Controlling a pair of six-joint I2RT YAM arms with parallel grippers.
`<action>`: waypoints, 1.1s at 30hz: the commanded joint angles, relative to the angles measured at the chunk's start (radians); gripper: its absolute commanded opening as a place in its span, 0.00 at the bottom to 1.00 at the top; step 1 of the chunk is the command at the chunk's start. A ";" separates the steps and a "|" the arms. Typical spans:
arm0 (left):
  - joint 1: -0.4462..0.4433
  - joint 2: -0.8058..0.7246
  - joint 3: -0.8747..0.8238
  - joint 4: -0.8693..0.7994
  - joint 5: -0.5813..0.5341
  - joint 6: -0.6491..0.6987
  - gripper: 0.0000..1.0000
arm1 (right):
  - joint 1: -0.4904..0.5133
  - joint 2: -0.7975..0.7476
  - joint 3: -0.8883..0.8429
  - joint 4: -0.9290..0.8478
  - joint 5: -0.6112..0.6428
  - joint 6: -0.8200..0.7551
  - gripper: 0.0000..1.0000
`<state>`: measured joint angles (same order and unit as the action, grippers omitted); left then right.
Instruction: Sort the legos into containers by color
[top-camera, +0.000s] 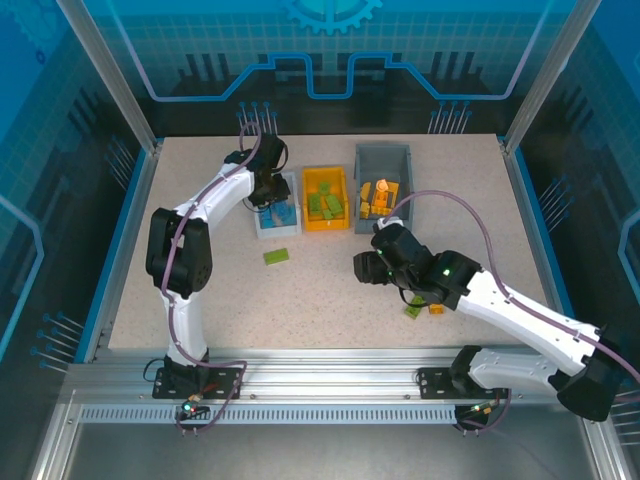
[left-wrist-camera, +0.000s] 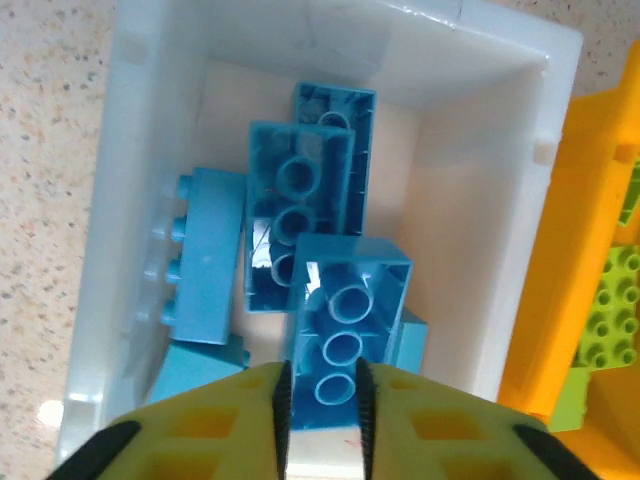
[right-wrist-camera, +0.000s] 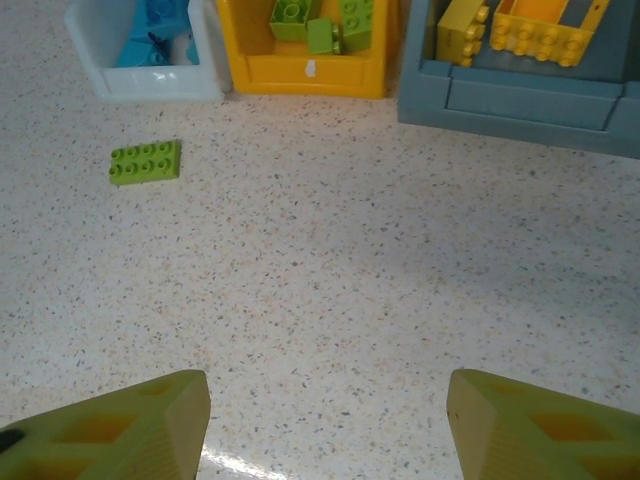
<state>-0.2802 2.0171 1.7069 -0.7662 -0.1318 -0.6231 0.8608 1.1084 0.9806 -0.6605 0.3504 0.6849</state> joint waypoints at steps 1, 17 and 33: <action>0.012 0.016 0.038 -0.034 0.037 0.000 0.21 | -0.010 0.062 0.032 0.055 -0.058 -0.005 0.64; -0.059 -0.379 -0.278 0.207 0.305 0.045 0.55 | -0.112 -0.003 -0.038 -0.208 0.129 0.243 0.67; -0.688 -0.586 -0.654 0.536 0.232 -0.175 0.61 | -0.342 -0.106 -0.305 -0.445 -0.032 0.378 0.71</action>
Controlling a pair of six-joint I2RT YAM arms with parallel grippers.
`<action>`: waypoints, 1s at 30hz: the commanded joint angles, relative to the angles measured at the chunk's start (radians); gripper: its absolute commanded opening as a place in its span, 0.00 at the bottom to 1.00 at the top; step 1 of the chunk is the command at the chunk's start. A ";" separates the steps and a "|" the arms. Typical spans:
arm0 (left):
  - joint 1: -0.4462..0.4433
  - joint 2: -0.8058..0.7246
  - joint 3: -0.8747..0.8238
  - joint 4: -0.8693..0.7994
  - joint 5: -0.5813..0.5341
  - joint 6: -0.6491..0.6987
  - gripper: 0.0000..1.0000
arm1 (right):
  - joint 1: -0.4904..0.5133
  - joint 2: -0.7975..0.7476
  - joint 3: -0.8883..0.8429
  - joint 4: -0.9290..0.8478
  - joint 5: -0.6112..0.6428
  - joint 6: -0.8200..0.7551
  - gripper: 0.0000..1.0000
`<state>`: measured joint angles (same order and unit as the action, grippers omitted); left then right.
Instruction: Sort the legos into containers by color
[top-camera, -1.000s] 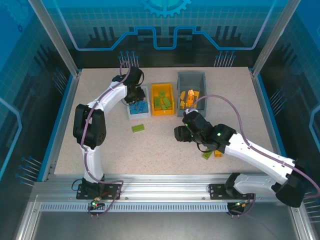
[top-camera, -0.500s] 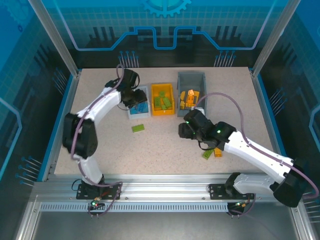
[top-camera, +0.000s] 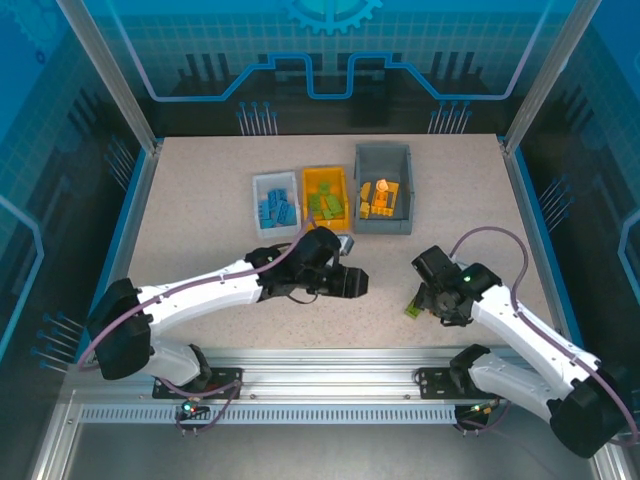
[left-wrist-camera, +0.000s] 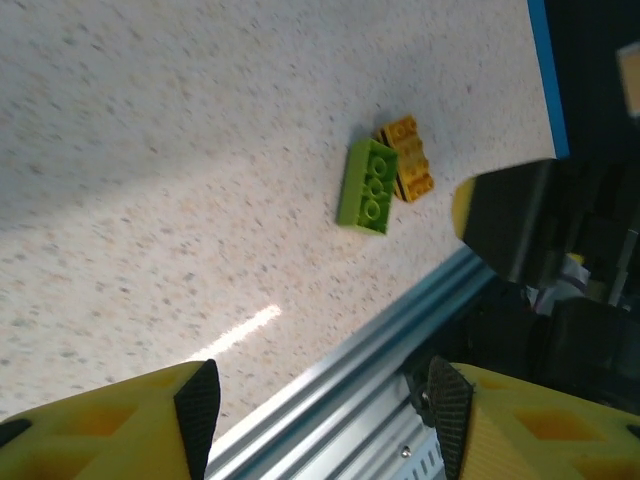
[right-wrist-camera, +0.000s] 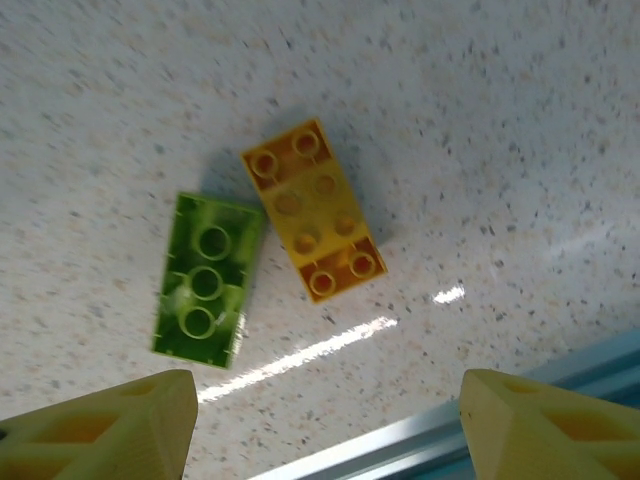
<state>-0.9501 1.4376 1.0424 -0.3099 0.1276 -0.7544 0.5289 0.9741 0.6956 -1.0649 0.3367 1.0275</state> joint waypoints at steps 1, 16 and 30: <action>-0.022 -0.006 0.018 0.076 -0.028 -0.042 0.61 | -0.010 0.037 -0.024 -0.037 -0.015 0.033 0.71; -0.025 -0.013 0.064 0.085 -0.031 -0.026 0.61 | -0.113 0.144 -0.081 0.113 -0.050 -0.080 0.59; -0.028 -0.005 0.079 0.084 -0.025 -0.028 0.61 | -0.287 0.334 -0.021 0.286 -0.160 -0.243 0.52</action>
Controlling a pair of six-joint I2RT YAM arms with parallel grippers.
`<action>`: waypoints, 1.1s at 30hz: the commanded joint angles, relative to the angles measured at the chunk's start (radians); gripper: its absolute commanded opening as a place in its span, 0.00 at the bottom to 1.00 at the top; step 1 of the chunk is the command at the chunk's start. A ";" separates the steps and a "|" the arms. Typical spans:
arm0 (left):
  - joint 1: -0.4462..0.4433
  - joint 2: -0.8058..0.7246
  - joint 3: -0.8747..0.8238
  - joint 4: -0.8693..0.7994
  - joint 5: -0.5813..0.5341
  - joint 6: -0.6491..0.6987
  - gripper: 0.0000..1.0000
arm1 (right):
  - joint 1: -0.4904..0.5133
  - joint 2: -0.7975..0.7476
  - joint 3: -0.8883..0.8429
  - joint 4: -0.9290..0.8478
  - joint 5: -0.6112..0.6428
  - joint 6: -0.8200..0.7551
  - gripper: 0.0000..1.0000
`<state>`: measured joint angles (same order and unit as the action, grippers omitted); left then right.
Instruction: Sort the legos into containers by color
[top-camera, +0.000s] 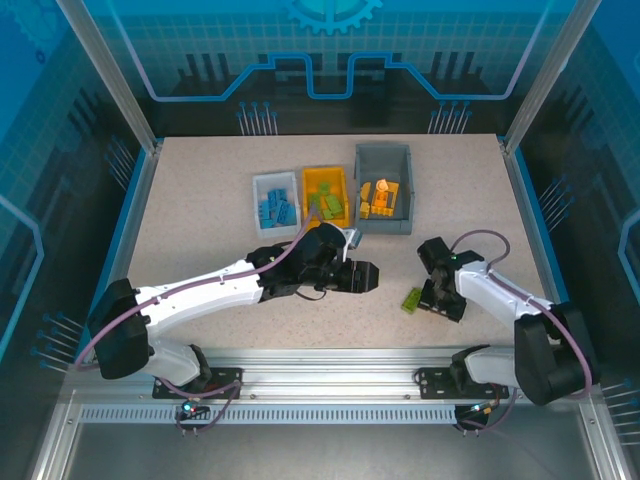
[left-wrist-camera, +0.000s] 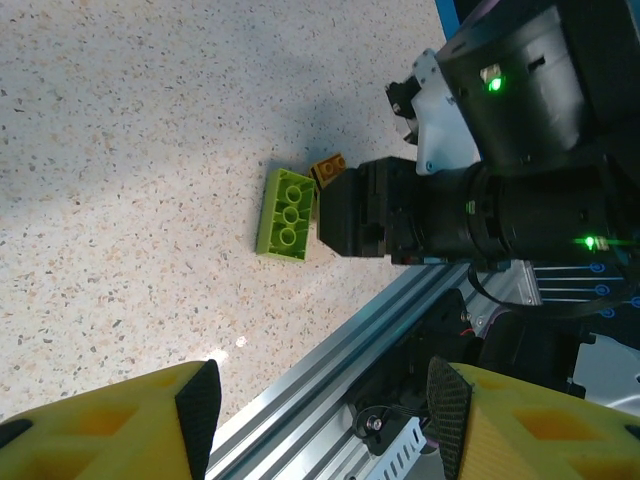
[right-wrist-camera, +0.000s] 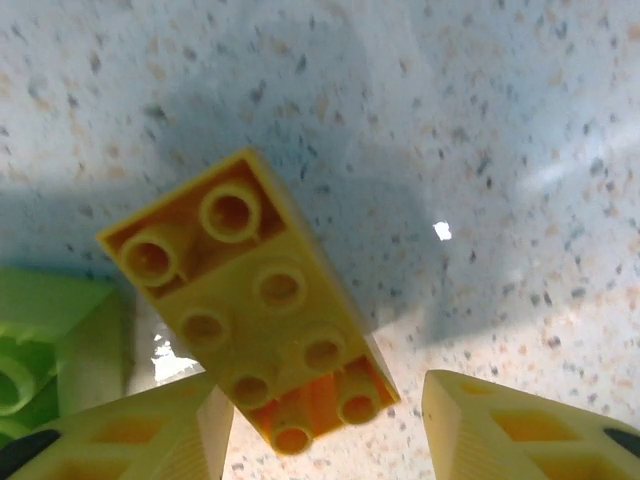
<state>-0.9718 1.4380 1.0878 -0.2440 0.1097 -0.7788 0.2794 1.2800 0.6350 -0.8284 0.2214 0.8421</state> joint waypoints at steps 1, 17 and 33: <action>-0.007 -0.006 0.032 0.018 -0.008 -0.004 0.61 | -0.046 0.044 0.048 0.055 -0.051 -0.067 0.50; -0.036 -0.074 -0.045 0.106 -0.079 -0.037 0.62 | -0.068 0.035 0.093 0.085 -0.009 -0.150 0.22; -0.004 -0.252 -0.056 -0.109 -0.387 0.001 0.65 | 0.220 0.487 0.879 -0.072 0.227 -0.191 0.21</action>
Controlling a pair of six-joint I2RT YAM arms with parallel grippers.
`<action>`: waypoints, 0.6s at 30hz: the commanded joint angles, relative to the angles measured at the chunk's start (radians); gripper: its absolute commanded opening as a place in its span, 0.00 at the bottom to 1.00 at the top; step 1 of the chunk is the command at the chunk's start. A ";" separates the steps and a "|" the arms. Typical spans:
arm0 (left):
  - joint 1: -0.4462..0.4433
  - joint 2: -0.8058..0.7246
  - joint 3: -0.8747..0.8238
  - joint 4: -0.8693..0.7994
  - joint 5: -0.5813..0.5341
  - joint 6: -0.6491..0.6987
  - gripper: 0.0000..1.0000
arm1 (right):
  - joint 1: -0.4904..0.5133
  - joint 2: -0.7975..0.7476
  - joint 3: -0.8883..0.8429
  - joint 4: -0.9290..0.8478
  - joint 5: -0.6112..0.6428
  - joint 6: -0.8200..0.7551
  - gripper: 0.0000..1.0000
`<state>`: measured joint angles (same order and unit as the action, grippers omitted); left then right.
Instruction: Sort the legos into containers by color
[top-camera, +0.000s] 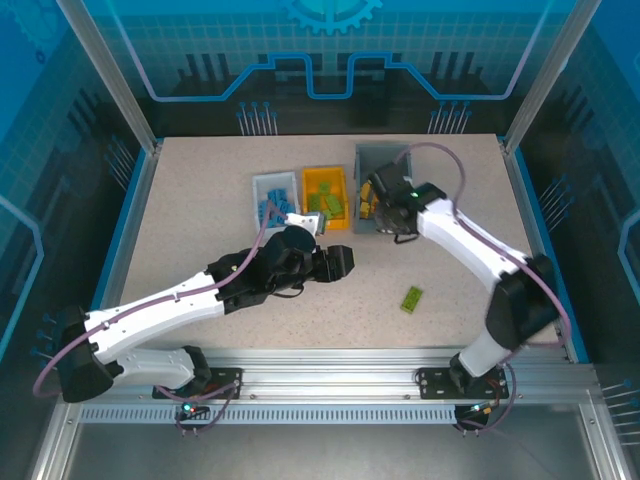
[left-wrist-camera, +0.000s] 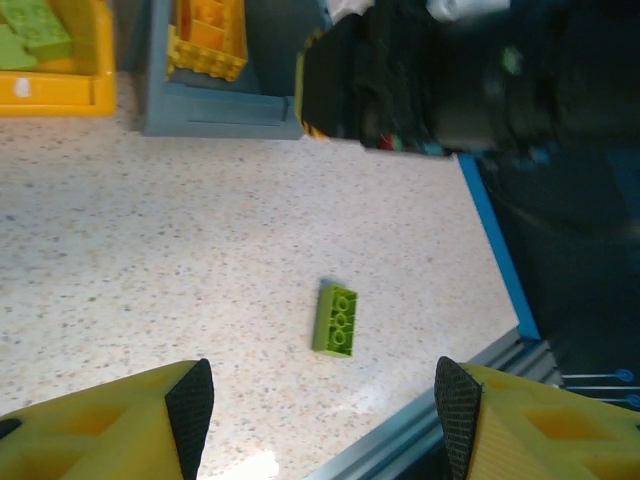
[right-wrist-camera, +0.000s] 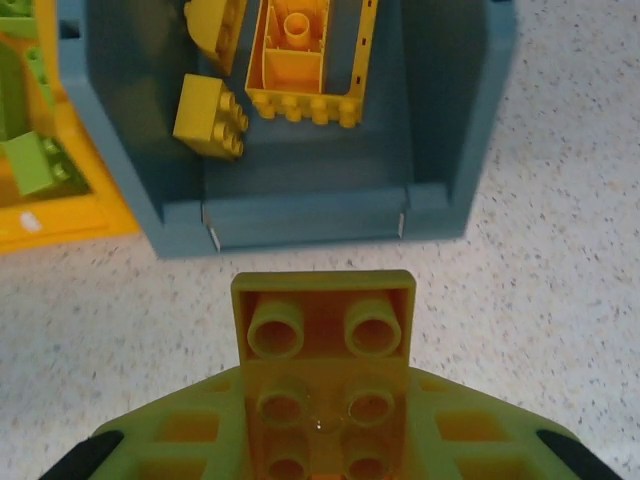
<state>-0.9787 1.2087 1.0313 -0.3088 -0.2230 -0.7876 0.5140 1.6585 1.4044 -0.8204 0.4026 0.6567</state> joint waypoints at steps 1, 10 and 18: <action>0.003 -0.029 -0.008 -0.044 -0.056 0.007 0.65 | -0.021 0.158 0.161 -0.096 0.059 0.000 0.22; 0.003 -0.057 -0.031 -0.065 -0.050 0.007 0.65 | -0.087 0.417 0.405 -0.173 0.065 0.049 0.26; 0.005 -0.055 -0.028 -0.104 -0.052 0.029 0.68 | -0.097 0.479 0.478 -0.185 0.046 0.017 0.51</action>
<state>-0.9787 1.1728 1.0126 -0.3752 -0.2489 -0.7834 0.4187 2.1319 1.8450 -0.9634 0.4450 0.6704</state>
